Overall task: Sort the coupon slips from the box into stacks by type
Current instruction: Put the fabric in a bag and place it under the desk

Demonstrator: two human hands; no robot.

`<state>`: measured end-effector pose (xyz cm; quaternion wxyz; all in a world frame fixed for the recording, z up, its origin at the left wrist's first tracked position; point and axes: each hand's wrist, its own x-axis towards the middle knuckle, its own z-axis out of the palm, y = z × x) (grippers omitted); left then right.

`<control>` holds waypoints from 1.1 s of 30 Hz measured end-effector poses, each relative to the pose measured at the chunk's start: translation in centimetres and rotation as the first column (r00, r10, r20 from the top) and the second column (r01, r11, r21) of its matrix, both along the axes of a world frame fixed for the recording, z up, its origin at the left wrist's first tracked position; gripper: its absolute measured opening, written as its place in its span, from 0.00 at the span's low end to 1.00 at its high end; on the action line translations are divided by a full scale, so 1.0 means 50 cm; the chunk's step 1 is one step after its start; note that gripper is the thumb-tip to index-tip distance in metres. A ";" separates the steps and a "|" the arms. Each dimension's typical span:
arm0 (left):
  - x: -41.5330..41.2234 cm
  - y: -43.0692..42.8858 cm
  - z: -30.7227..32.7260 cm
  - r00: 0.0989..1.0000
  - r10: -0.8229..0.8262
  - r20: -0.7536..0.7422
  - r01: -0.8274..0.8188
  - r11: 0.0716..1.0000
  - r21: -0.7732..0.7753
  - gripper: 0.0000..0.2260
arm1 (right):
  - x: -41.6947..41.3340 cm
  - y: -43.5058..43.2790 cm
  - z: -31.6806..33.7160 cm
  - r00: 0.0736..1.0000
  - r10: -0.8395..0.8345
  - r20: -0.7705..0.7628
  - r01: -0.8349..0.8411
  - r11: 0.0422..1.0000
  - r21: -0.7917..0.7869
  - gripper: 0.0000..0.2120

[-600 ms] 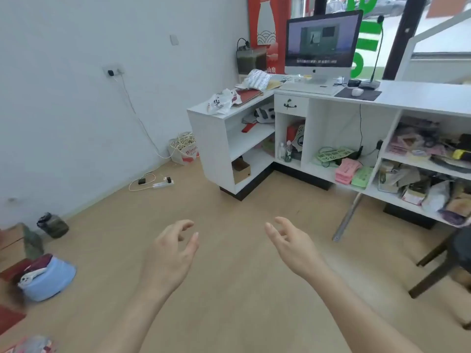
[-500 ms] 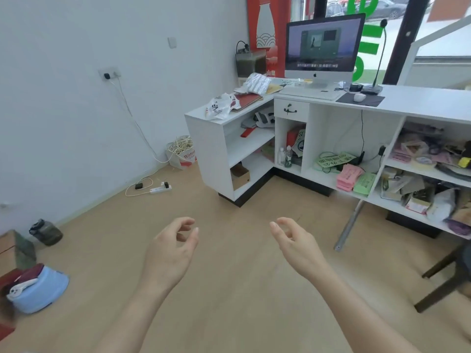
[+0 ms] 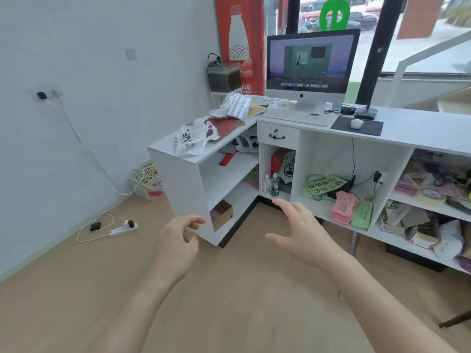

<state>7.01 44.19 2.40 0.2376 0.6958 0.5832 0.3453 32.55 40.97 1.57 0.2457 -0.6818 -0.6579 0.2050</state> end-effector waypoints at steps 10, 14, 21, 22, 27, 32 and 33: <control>0.213 0.509 0.017 0.920 -0.152 -0.362 0.205 0.972 0.114 0.22 | 0.197 0.445 0.023 0.998 -0.005 -0.055 0.009 0.997 0.079 0.43; 0.323 0.700 0.005 0.935 -0.129 -0.331 0.180 0.975 0.127 0.18 | 0.298 0.660 0.023 0.977 0.008 -0.215 0.004 0.998 0.057 0.42; 0.432 1.005 0.029 0.973 -0.002 -0.230 0.027 0.994 0.108 0.14 | 0.422 1.027 0.061 0.633 -0.117 -0.766 0.006 0.989 -0.146 0.30; 0.441 1.055 0.027 0.977 0.015 -0.214 0.006 0.995 0.100 0.13 | 0.434 1.080 0.061 0.596 -0.139 -0.791 0.008 0.986 -0.167 0.29; 0.483 1.293 0.005 0.980 0.018 -0.201 -0.003 0.997 0.077 0.14 | 0.466 1.340 0.037 0.537 -0.196 -0.820 0.019 0.975 -0.221 0.29; 0.508 1.584 -0.023 0.963 -0.011 -0.271 0.039 0.995 0.097 0.13 | 0.466 1.612 0.005 0.566 -0.223 -0.793 0.029 0.967 -0.252 0.28; 0.510 1.632 -0.027 0.961 -0.013 -0.276 0.040 0.995 0.094 0.12 | 0.467 1.658 0.000 0.611 -0.204 -0.764 0.018 0.969 -0.245 0.28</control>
